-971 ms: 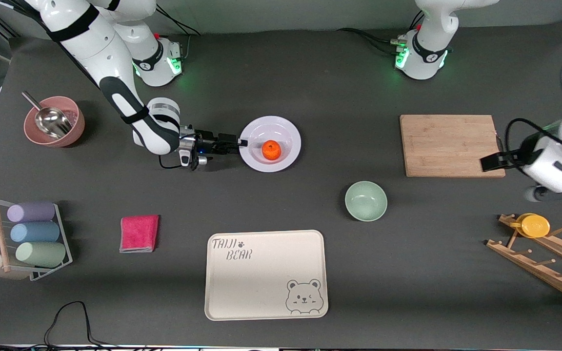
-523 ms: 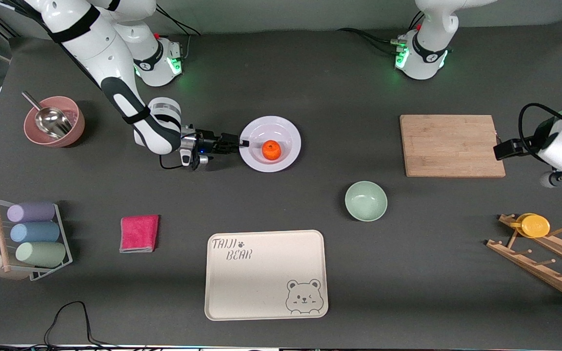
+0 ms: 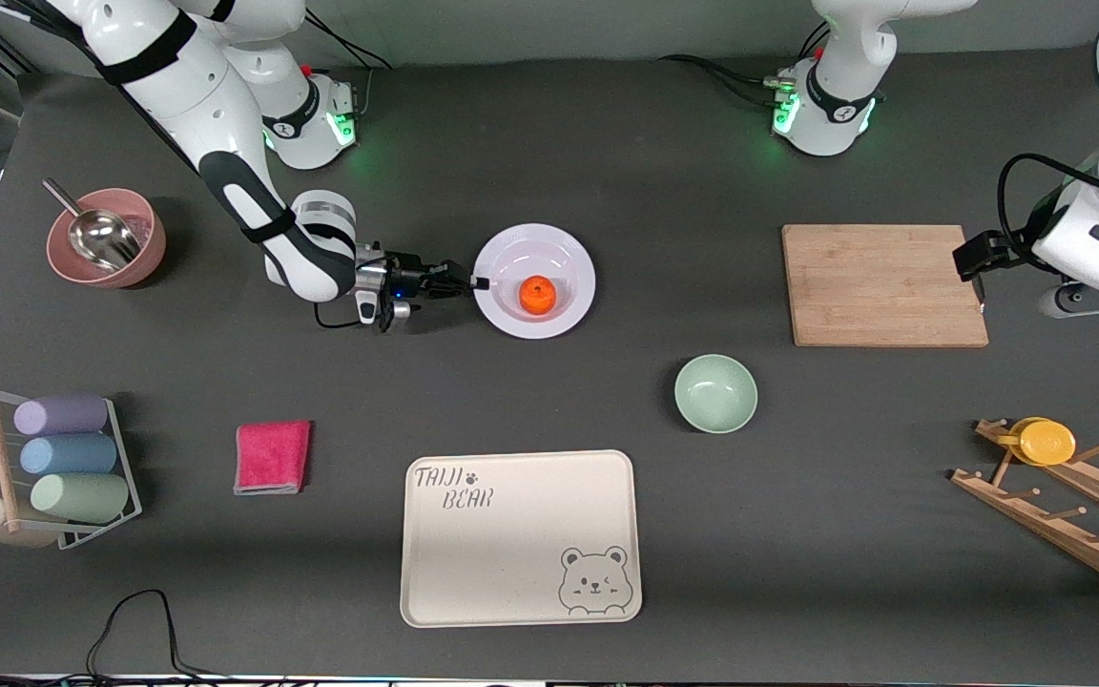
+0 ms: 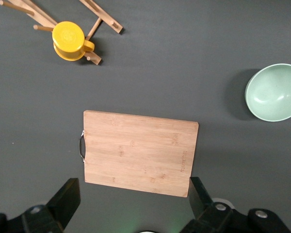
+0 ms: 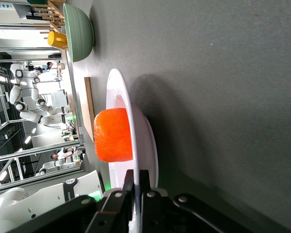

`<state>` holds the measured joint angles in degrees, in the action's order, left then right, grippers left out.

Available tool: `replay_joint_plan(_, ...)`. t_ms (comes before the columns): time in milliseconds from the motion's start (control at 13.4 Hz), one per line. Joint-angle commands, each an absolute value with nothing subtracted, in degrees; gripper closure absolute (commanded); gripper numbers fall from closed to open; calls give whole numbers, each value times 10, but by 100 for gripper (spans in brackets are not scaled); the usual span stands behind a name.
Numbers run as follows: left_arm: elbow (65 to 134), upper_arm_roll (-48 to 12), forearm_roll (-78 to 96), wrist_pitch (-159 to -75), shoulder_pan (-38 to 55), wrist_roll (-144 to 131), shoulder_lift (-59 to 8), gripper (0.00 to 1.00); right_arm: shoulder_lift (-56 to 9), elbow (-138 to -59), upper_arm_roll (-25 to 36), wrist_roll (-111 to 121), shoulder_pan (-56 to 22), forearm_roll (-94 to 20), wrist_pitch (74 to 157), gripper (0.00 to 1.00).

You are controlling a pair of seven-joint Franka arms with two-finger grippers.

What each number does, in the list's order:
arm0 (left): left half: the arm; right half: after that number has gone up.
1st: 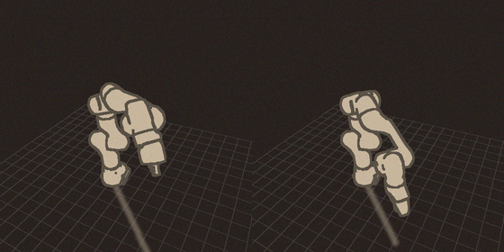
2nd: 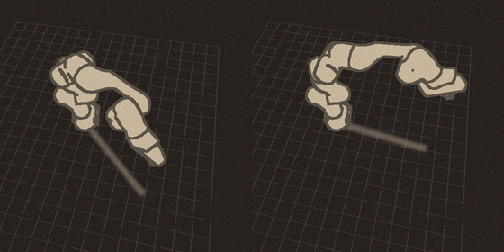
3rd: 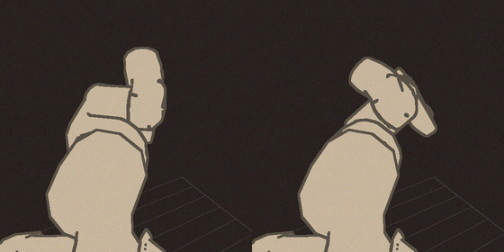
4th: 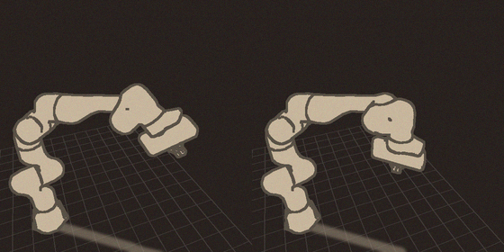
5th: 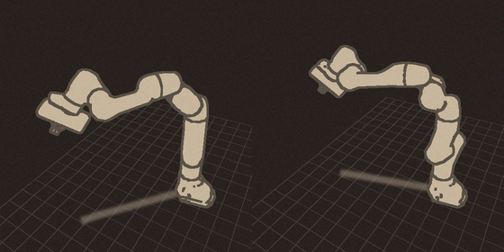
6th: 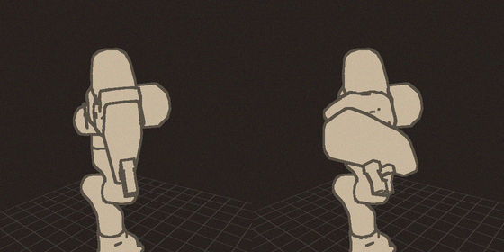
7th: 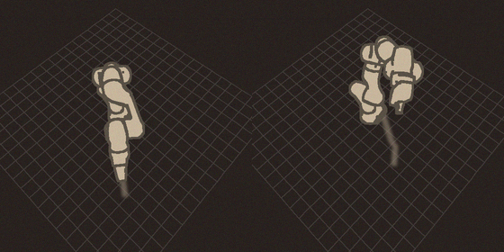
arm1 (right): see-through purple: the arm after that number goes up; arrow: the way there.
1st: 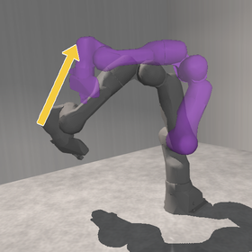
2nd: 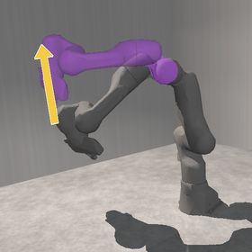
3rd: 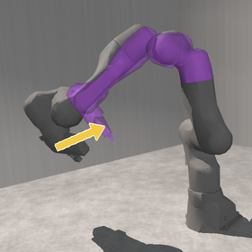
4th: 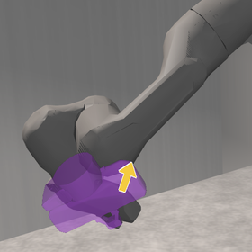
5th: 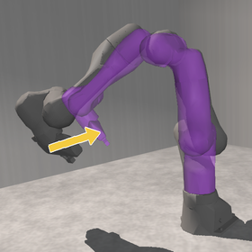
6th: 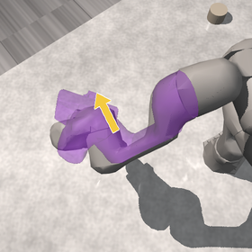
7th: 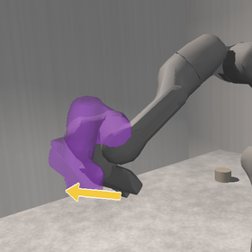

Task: Place orange and plate with both arms
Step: 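Grip the plate rim with the right gripper while the left gripper withdraws, then carry the plate with the orange onto the bear tray with the right gripper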

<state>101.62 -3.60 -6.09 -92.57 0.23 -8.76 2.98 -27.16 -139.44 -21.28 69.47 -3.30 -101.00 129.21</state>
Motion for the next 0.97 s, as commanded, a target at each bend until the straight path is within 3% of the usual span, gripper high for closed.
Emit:
replay_joint_plan(0, 1006, -18, -62, -925, 24, -86, 43, 0, -278, -1390, -216, 708, -36, -1030, 1312, 100)
replay_joint_plan(224, 977, -21, -62, -902, 19, -86, 38, 0, -269, -1380, -218, 680, -33, -1030, 1312, 100)
replay_joint_plan(523, 975, -64, -54, -897, -35, -79, 26, 0, -250, -1361, -228, 638, -30, -1031, 1311, 100)
replay_joint_plan(896, 977, -65, -53, -889, -32, -45, 6, 0, -229, -1324, -230, 577, -29, -1031, 1310, 100)
